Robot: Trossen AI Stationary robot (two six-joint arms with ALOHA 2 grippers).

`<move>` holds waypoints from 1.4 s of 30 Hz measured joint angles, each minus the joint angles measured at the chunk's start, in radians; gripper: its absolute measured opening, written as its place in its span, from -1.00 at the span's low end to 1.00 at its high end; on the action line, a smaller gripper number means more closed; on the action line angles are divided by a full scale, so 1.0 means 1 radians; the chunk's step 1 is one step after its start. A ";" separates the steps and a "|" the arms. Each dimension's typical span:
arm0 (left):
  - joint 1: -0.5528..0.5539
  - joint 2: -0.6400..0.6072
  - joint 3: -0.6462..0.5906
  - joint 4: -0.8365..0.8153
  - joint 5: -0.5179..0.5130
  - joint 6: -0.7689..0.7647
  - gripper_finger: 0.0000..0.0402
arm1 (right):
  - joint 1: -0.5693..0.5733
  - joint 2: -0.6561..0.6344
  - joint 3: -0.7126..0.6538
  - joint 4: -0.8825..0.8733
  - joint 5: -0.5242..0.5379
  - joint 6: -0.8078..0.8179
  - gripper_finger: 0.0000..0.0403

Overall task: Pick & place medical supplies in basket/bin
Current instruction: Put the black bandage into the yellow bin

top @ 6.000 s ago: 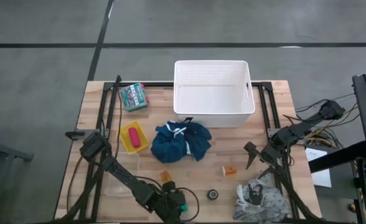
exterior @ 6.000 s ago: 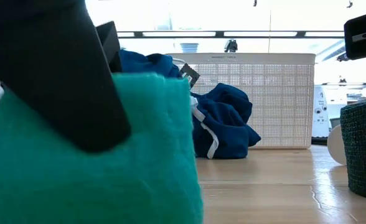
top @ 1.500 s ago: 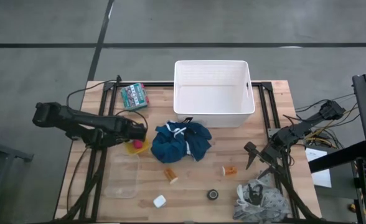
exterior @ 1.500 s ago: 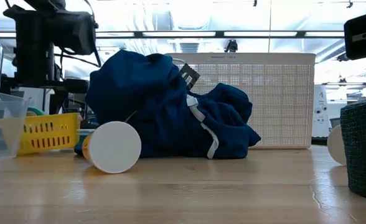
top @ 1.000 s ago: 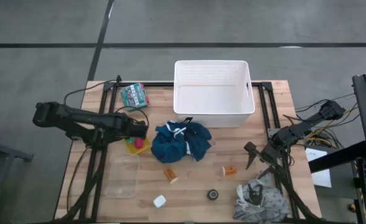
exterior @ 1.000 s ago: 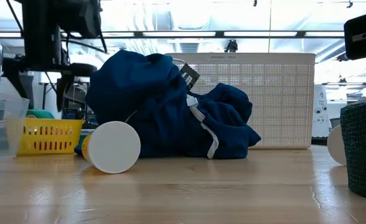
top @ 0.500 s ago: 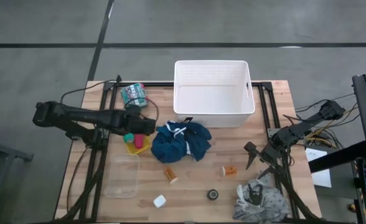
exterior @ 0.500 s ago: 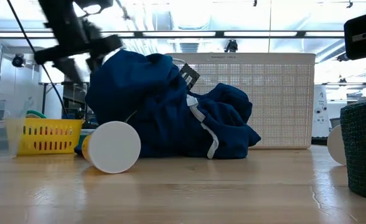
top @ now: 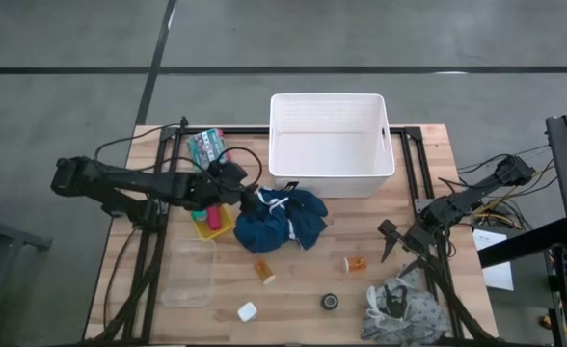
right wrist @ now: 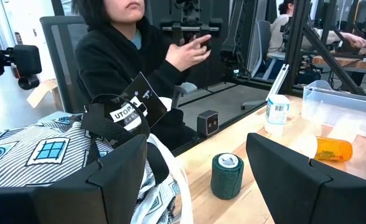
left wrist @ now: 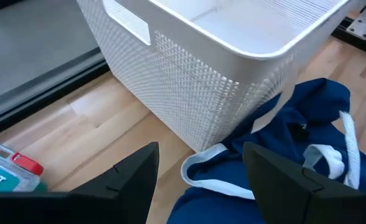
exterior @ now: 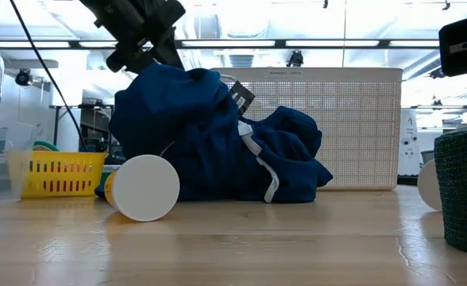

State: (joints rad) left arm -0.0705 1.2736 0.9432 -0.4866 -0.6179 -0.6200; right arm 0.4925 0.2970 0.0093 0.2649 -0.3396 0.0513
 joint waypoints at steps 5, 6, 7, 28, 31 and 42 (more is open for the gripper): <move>0.000 0.000 0.000 -0.001 0.001 0.001 0.18 | 0.000 0.000 0.000 0.000 0.000 0.000 0.35; 0.000 0.000 0.000 -0.001 0.001 0.010 0.18 | 0.000 0.000 0.000 0.000 0.000 0.000 0.35; 0.000 0.000 0.000 -0.001 0.000 0.025 0.18 | 0.000 0.000 0.000 0.000 0.000 0.000 0.35; 0.022 0.000 -0.001 0.037 -0.041 0.474 0.18 | 0.000 0.000 0.000 0.000 0.000 0.000 0.35; 0.021 0.000 -0.001 0.023 -0.017 0.403 0.18 | 0.000 0.000 0.000 0.000 0.000 0.000 0.35; 0.022 0.005 -0.039 0.042 0.096 0.348 0.18 | 0.000 0.000 0.000 0.000 0.000 0.000 0.35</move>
State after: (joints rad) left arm -0.0483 1.2786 0.9040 -0.4444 -0.5215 -0.2718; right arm 0.4927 0.2970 0.0093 0.2649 -0.3396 0.0513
